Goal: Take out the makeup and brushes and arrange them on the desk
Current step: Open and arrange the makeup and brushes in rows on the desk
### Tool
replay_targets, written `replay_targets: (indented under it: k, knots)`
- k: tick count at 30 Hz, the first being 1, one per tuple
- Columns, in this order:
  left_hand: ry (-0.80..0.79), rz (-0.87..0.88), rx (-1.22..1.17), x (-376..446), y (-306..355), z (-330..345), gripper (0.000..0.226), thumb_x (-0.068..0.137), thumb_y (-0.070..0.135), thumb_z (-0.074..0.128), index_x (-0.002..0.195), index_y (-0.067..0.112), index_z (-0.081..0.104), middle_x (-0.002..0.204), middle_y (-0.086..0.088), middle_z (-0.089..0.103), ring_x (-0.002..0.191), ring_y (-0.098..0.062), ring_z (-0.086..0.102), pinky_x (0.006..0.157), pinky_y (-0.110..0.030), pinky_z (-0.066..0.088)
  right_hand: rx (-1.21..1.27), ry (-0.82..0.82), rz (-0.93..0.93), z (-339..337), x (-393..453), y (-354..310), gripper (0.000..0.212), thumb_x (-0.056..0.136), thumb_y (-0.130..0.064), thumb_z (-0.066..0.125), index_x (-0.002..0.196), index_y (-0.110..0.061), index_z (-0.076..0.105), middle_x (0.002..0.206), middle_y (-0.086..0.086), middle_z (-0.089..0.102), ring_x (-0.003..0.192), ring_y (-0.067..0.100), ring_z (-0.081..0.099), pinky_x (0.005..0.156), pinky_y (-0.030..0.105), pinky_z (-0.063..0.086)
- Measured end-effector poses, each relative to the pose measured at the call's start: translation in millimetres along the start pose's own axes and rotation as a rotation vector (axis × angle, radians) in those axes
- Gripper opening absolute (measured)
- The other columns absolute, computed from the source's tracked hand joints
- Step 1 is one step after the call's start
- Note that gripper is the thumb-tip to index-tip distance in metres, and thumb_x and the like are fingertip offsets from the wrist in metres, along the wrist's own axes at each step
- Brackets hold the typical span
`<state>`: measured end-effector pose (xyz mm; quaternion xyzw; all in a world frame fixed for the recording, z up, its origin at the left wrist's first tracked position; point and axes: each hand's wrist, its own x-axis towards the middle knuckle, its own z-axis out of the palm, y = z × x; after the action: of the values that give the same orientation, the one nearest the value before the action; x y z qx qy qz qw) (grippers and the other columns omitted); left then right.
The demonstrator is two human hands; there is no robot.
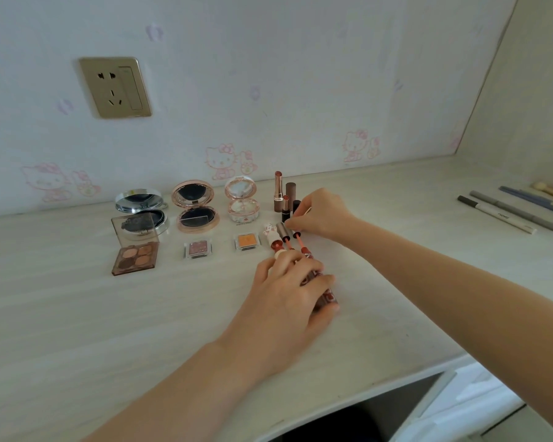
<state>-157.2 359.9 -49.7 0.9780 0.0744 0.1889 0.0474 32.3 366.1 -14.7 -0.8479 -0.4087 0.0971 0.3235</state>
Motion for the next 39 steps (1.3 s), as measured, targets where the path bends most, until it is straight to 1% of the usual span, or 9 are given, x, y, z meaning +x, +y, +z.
replay_targets:
  k: [3,7,11,17,22,25,28,30,39]
  knots:
    - [0.006,0.0,-0.006,0.2,0.7,-0.9,0.044,0.093,0.051,0.035,0.125,0.029,0.056,0.13,0.013,0.049,0.129,-0.014,0.033,0.107,-0.033,0.021,-0.007,-0.003,-0.021,0.5,0.3,3.0,0.024,0.078,-0.026,0.072,0.085,-0.003,0.073,0.091,0.014,0.072,0.07,0.014,0.055,0.06,0.026,0.045]
    - [0.017,-0.012,-0.022,-0.2,0.4,-0.9,0.045,0.093,0.052,0.036,0.129,0.03,0.052,0.133,0.013,0.046,0.13,-0.012,0.03,0.107,-0.031,0.02,-0.02,0.014,-0.027,-4.8,-3.5,5.6,0.025,0.085,-0.03,0.065,0.09,-0.007,0.071,0.086,0.009,0.069,0.076,0.017,0.058,0.059,0.025,0.043]
    - [0.02,-0.015,-0.025,-1.8,-0.1,-0.3,0.048,0.093,0.053,0.034,0.133,0.031,0.049,0.137,0.015,0.042,0.132,-0.009,0.025,0.105,-0.026,0.017,-0.15,0.004,-0.1,-18.8,-20.0,11.7,0.025,0.092,-0.027,0.053,0.107,-0.013,0.065,0.103,0.006,0.068,0.093,0.021,0.061,0.077,0.029,0.05]
    - [0.043,0.008,-0.043,-5.4,4.1,-5.3,0.045,0.096,0.046,0.041,0.135,0.026,0.05,0.137,0.015,0.046,0.134,-0.006,0.027,0.108,-0.025,0.018,-0.309,-0.027,-0.198,-42.4,-71.1,34.7,0.031,0.096,-0.022,0.046,0.124,-0.014,0.057,0.122,0.002,0.061,0.113,0.02,0.056,0.096,0.034,0.046]
    - [0.078,0.065,-0.01,-2.2,14.8,-11.6,0.033,0.093,0.033,0.053,0.124,0.023,0.061,0.127,0.012,0.058,0.128,-0.011,0.043,0.105,-0.023,0.026,-0.414,-0.008,-0.21,-60.2,-121.4,63.7,0.034,0.098,-0.025,0.043,0.13,-0.02,0.051,0.13,0.0,0.054,0.115,0.021,0.054,0.094,0.035,0.046]
    - [0.033,0.076,-0.023,15.5,20.8,-14.1,0.034,0.096,0.036,0.047,0.127,0.025,0.057,0.129,0.016,0.055,0.129,-0.006,0.037,0.108,-0.025,0.029,-0.436,0.018,-0.185,-74.8,-140.4,82.8,0.034,0.098,-0.028,0.041,0.131,-0.023,0.05,0.132,-0.003,0.053,0.115,0.019,0.054,0.095,0.032,0.047]
    - [0.022,0.101,-0.052,44.6,33.3,-12.2,0.034,0.097,0.033,0.046,0.128,0.024,0.056,0.128,0.016,0.055,0.126,-0.003,0.037,0.104,-0.024,0.031,-0.447,0.057,-0.141,-94.3,-151.6,104.4,0.034,0.099,-0.03,0.041,0.131,-0.025,0.05,0.132,-0.005,0.053,0.114,0.016,0.055,0.094,0.029,0.047]
    - [0.003,0.117,-0.079,67.0,44.6,-7.4,0.035,0.097,0.031,0.046,0.129,0.023,0.056,0.128,0.013,0.055,0.125,-0.004,0.038,0.101,-0.022,0.032,-0.448,0.082,-0.111,-108.5,-156.4,119.7,0.033,0.099,-0.031,0.042,0.13,-0.025,0.051,0.131,-0.005,0.054,0.113,0.014,0.055,0.093,0.028,0.048]
    - [-0.054,0.15,-0.142,165.5,97.5,45.3,0.032,0.095,0.025,0.046,0.125,0.021,0.058,0.128,0.007,0.058,0.123,-0.013,0.044,0.1,-0.03,0.038,-0.483,0.155,0.007,-173.5,-157.6,192.0,0.031,0.097,-0.028,0.046,0.127,-0.022,0.054,0.129,-0.003,0.055,0.112,0.015,0.056,0.094,0.026,0.046]
